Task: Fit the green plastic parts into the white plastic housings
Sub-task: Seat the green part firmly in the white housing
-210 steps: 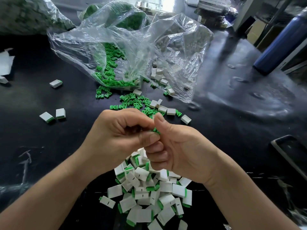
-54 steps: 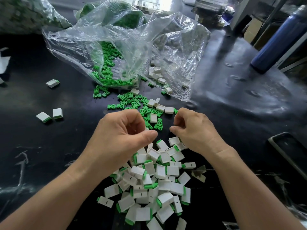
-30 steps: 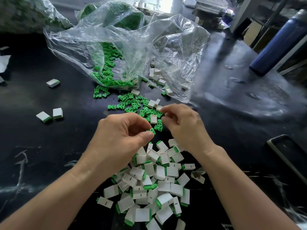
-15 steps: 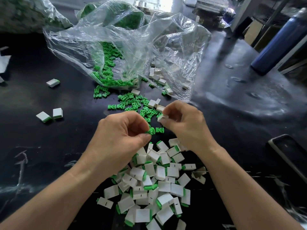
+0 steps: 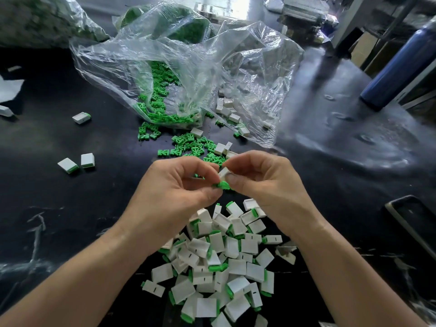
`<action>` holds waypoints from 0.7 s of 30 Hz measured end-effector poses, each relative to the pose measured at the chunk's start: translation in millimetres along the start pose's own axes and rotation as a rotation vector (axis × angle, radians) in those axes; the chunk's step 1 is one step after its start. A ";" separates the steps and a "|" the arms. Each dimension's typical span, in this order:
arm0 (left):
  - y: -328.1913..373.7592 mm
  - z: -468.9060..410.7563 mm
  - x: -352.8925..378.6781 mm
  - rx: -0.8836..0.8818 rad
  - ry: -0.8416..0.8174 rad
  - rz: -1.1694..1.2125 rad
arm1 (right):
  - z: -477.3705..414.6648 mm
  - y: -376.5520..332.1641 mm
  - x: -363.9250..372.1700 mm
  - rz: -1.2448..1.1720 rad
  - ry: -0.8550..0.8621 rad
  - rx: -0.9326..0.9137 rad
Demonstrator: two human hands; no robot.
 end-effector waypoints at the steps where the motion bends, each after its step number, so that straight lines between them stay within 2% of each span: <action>1: 0.8 -0.5 1.9 0.006 -0.010 0.014 | 1.1 -1.2 3.3 -0.012 -0.027 0.001; 6: 3.6 -2.1 -5.9 0.015 0.065 0.110 | 3.7 -5.6 4.4 -0.082 -0.097 0.011; 11: 2.1 -1.7 -3.9 0.005 0.067 0.105 | 10.4 -18.8 5.6 0.092 -0.028 -0.142; 14: 1.8 -0.9 -3.7 0.013 0.056 0.085 | 9.5 -17.4 5.4 0.111 -0.011 -0.150; 21: 10.3 -0.7 -6.2 0.086 0.072 0.072 | 5.6 -15.0 -11.1 -0.196 -0.051 -0.073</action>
Point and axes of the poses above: each hand's wrist, its own z-axis away from the middle knuckle, its own x-axis out of the palm, y = z × x, the point moved 9 cm from there along -z, towards the middle knuckle, and after that the axes turned 12 degrees about x, right-handed, at the moved point
